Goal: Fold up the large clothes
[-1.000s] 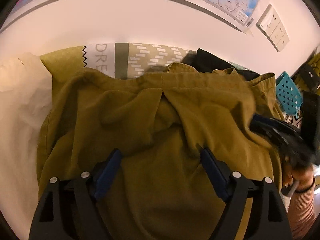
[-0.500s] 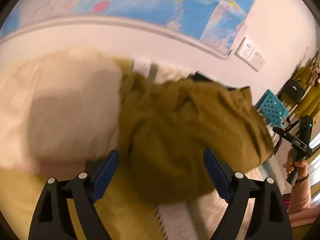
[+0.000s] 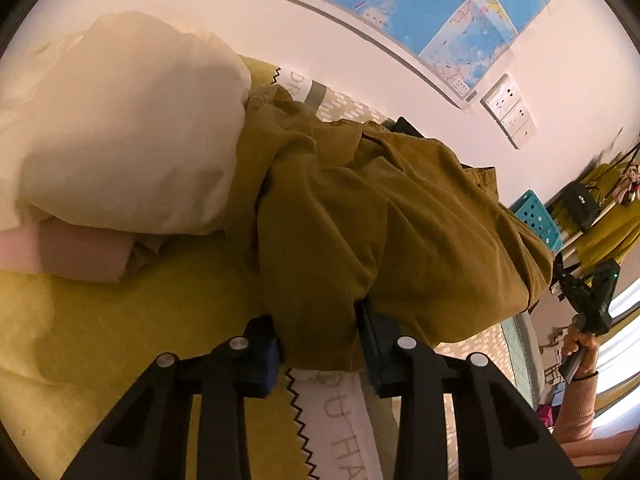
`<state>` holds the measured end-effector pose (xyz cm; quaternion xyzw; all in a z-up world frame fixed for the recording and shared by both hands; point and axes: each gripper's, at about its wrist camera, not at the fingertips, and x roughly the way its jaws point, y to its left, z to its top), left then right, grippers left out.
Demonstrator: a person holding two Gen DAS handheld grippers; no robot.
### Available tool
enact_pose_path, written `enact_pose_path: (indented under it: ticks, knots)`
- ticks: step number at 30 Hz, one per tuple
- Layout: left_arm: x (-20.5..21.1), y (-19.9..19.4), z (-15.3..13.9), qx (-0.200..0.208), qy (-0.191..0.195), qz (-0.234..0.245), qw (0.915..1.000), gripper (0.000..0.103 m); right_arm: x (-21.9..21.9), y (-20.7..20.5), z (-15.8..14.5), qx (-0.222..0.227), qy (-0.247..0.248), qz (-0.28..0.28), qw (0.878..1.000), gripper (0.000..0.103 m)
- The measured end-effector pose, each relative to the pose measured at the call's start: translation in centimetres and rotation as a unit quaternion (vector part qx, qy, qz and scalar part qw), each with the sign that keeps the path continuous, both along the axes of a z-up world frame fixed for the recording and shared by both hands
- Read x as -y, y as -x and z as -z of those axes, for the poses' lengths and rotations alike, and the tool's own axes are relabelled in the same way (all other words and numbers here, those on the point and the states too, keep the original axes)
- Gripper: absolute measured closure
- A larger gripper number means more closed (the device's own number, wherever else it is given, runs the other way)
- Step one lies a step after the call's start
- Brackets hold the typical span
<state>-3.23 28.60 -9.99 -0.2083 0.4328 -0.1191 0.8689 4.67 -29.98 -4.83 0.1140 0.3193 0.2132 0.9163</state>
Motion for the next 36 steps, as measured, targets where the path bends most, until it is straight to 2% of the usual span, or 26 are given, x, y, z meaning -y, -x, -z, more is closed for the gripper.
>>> enact_pose_path:
  ticks: [2,4,5,6,7,8,10,15,17,19,22,23,26,27,28,29,31,33,36]
  knots:
    - [0.1,-0.1,0.9,-0.020,-0.016,-0.006,0.9997,0.057,-0.8,-1.0,2.2,-0.039,0.027,0.009,0.999,0.100]
    - [0.4,0.5,0.6,-0.011,-0.025,-0.011,0.9996,0.054,-0.9,-2.2,5.2,-0.098,0.015,0.019,0.995,0.098]
    - [0.4,0.8,0.4,-0.011,-0.029,-0.014,0.9994,0.053,-0.6,-2.0,5.6,-0.104,0.001,0.020,0.994,0.097]
    - [0.4,1.1,0.2,-0.014,-0.030,-0.018,0.9993,0.053,-0.1,-1.4,5.7,-0.107,-0.014,0.026,0.994,0.090]
    - [0.2,1.5,0.0,-0.017,-0.025,-0.018,0.9994,0.053,0.0,-0.9,5.4,-0.105,-0.022,0.033,0.994,0.076]
    - [0.1,1.9,-0.2,-0.017,-0.019,-0.018,0.9995,0.053,0.5,-0.2,5.0,-0.099,-0.037,0.039,0.994,0.054]
    - [0.0,3.0,-0.8,-0.008,-0.011,-0.017,0.9998,0.051,1.2,1.3,4.2,-0.088,-0.064,0.046,0.993,0.037]
    - [0.9,4.6,-1.7,0.003,0.002,-0.008,1.0000,0.046,0.6,4.7,2.7,-0.069,-0.076,0.025,0.994,0.037]
    - [2.0,4.7,-1.8,0.006,-0.007,0.004,0.9999,0.042,0.0,5.4,2.2,-0.059,-0.073,0.013,0.996,0.037]
    - [2.7,4.6,-1.8,0.005,-0.035,0.001,0.9994,0.041,-1.9,6.2,1.7,-0.035,-0.035,-0.002,0.999,0.037]
    - [4.0,4.3,-2.2,0.012,-0.047,0.015,0.9987,0.041,-5.8,6.5,1.8,-0.017,0.017,-0.037,0.999,0.037]
    - [4.3,4.4,-2.3,0.017,-0.053,0.020,0.9982,0.037,-7.3,6.3,2.2,-0.016,0.037,-0.048,0.998,0.036]
    - [5.6,4.1,-2.7,0.029,-0.085,0.022,0.9957,0.031,-10.3,4.9,3.8,-0.001,0.122,-0.031,0.992,0.040]
    - [5.8,3.8,-2.6,0.027,-0.094,0.020,0.9950,0.031,-10.7,4.5,4.3,-0.003,0.137,-0.028,0.990,0.056]
    - [6.1,3.4,-2.3,0.024,-0.104,0.017,0.9942,0.032,-10.9,4.2,4.7,-0.005,0.140,-0.035,0.989,0.090]
    - [6.1,3.2,-2.1,0.022,-0.108,0.014,0.9938,0.033,-10.9,3.9,4.7,-0.007,0.143,-0.042,0.989,0.100]
    - [6.2,2.7,-2.0,0.019,-0.118,0.007,0.9928,0.038,-9.5,3.9,3.9,-0.017,0.109,-0.040,0.993,0.101]
    - [6.0,2.6,-1.9,0.018,-0.116,0.008,0.9931,0.038,-8.8,4.2,2.9,0.000,0.109,-0.025,0.994,0.101]
    - [5.4,2.4,-1.6,0.010,-0.101,0.002,0.9948,0.039,-8.1,3.3,4.3,-0.032,0.082,-0.020,0.996,0.099]
